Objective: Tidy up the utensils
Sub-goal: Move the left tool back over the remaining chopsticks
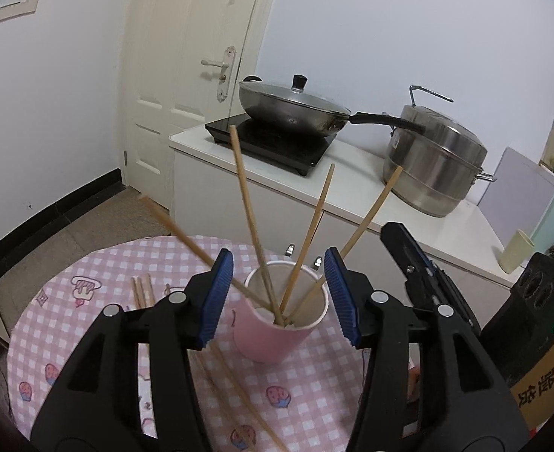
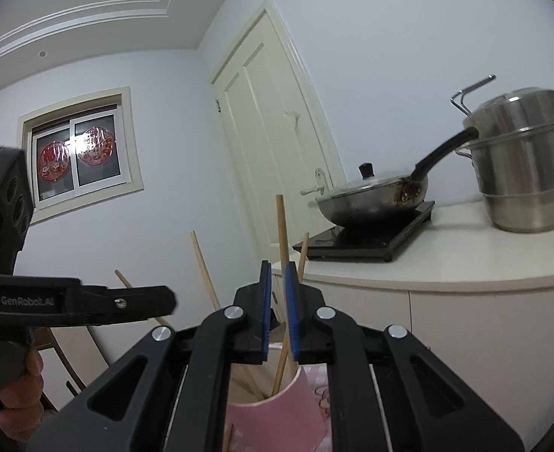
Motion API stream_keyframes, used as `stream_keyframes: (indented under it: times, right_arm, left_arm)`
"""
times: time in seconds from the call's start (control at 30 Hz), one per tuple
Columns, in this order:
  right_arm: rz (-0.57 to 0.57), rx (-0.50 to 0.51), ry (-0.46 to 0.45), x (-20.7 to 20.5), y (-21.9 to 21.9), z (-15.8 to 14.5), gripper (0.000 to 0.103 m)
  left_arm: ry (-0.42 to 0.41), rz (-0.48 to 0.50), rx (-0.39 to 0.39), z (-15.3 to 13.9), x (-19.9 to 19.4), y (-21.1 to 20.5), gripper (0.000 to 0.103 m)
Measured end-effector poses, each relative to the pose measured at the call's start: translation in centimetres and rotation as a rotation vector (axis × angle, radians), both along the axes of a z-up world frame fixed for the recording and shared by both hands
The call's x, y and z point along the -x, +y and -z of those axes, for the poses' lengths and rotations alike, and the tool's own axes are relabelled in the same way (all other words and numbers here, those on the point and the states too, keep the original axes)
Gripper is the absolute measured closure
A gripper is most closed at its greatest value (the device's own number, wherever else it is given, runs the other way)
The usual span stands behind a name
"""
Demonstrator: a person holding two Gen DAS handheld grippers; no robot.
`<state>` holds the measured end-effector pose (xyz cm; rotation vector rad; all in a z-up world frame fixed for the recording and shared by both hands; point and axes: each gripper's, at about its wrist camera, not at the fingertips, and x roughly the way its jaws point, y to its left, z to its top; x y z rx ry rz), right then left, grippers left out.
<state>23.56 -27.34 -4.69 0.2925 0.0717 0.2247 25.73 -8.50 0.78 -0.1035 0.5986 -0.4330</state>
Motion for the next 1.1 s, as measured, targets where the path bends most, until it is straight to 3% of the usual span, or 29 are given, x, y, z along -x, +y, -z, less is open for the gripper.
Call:
stream_keyframes:
  times: [0.23, 0.43, 0.67, 0.8, 1.0, 1.1]
  right_arm:
    - [0.011, 0.003, 0.036, 2.2, 0.6, -0.2, 0.093]
    - [0.033, 0.044, 0.074, 4.3, 1.8, 0.2, 0.072]
    - [0.023, 0.083, 0.148, 5.7, 3.1, 2.0, 0.064]
    - [0.001, 0.095, 0.196, 5.6, 3.9, 3.3, 0.063]
    - [-0.04, 0.097, 0.237, 5.5, 4.8, 4.4, 0.057]
    - [-0.052, 0.124, 0.251, 5.4, 5.3, 4.7, 0.056]
  left_arm:
    - [-0.021, -0.018, -0.028, 0.1, 2.4, 2.1, 0.052]
    - [-0.058, -0.072, -0.108, 1.1, 4.5, 5.1, 0.049]
    - [0.002, -0.121, -0.148, 3.7, 5.1, 9.1, 0.049]
    - [0.108, -0.152, -0.209, 6.7, 3.8, 10.2, 0.049]
    - [0.336, -0.151, -0.204, 11.3, 0.4, 10.1, 0.049]
    - [0.399, -0.166, -0.237, 13.0, -0.6, 9.3, 0.049]
